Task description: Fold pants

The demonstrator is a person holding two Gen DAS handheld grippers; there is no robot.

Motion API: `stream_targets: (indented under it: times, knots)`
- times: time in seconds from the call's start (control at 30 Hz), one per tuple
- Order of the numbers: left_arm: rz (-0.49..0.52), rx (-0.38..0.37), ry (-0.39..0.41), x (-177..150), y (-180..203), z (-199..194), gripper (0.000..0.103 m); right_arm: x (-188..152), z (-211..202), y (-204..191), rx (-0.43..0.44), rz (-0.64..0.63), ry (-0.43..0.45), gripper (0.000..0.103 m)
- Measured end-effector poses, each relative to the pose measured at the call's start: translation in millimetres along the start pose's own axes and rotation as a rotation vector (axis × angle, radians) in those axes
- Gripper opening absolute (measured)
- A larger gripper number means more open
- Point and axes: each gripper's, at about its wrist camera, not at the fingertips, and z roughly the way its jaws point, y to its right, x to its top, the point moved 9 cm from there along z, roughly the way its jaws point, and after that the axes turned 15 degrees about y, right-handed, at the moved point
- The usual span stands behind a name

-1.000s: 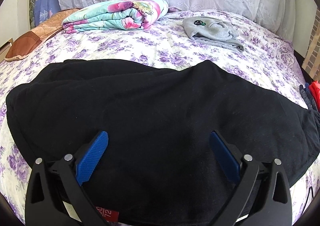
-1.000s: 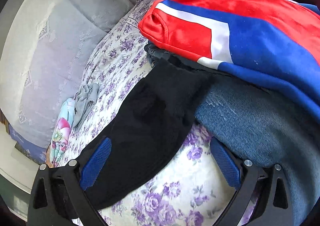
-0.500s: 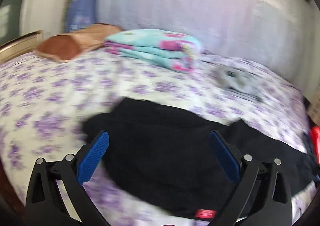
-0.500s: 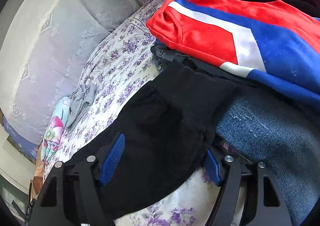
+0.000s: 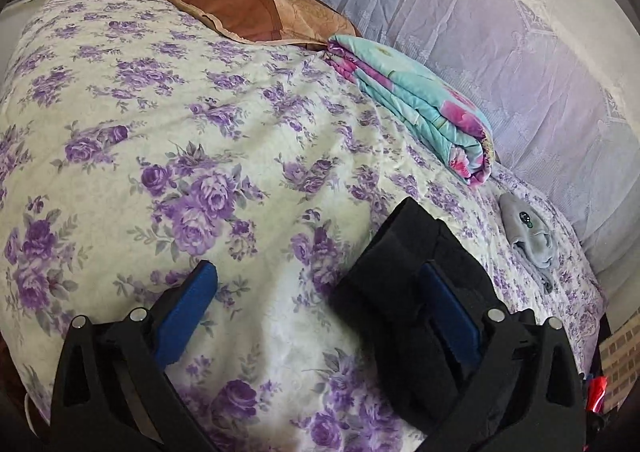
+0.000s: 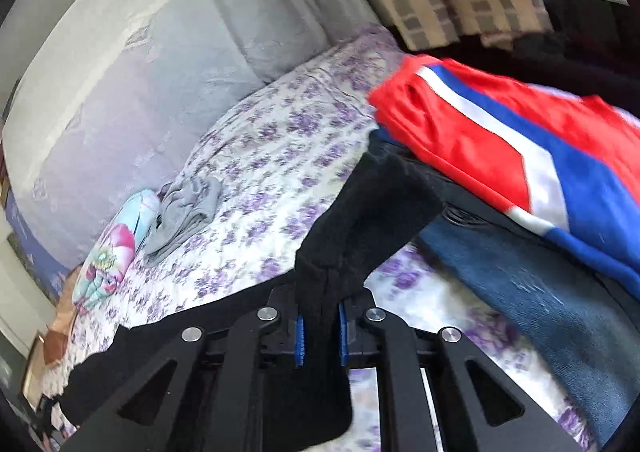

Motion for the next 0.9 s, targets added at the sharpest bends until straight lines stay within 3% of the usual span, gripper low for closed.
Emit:
stream_targets:
  times: [0.07, 0.17, 0.27, 0.33, 0.4, 0.43, 0.5, 0.53, 0.7, 0.83, 0.9]
  knots:
    - [-0.019, -0.016, 0.011, 2, -1, 2, 0.098, 1, 3, -56, 0.079, -0.144, 0.011, 0.012]
    - [-0.018, -0.019, 0.013, 3, -1, 2, 0.098, -25, 3, -150, 0.24, -0.373, -0.012, 0.012]
    - [-0.015, -0.017, 0.012, 2, -1, 2, 0.098, -93, 0, -229, 0.397, -0.601, -0.108, 0.012]
    - [-0.017, -0.019, 0.012, 2, -1, 2, 0.098, -157, -1, -262, 0.47, -0.786, -0.222, 0.012]
    - [-0.016, -0.02, 0.012, 2, -1, 2, 0.098, -204, 3, -269, 0.457, -0.997, -0.287, 0.021]
    - [-0.015, -0.021, 0.012, 2, -1, 2, 0.098, -206, -1, -272, 0.437, -1.066, -0.244, 0.022]
    - [-0.015, -0.025, 0.014, 2, 0, 2, 0.098, -192, -15, -278, 0.47, -1.052, -0.205, 0.05]
    - [-0.017, -0.026, 0.015, 2, 0, 1, 0.098, -181, -23, -279, 0.507, -1.003, -0.199, 0.07]
    - [-0.021, -0.031, 0.018, 3, -1, 1, 0.098, -131, -37, -287, 0.593, -0.736, -0.204, 0.071]
    - [-0.017, -0.029, 0.015, 3, -1, 1, 0.098, -124, -2, -280, 0.456, -0.614, -0.193, 0.07]
    - [-0.015, -0.028, 0.013, 2, -1, 1, 0.098, -150, 25, -272, 0.378, -0.664, -0.281, 0.07]
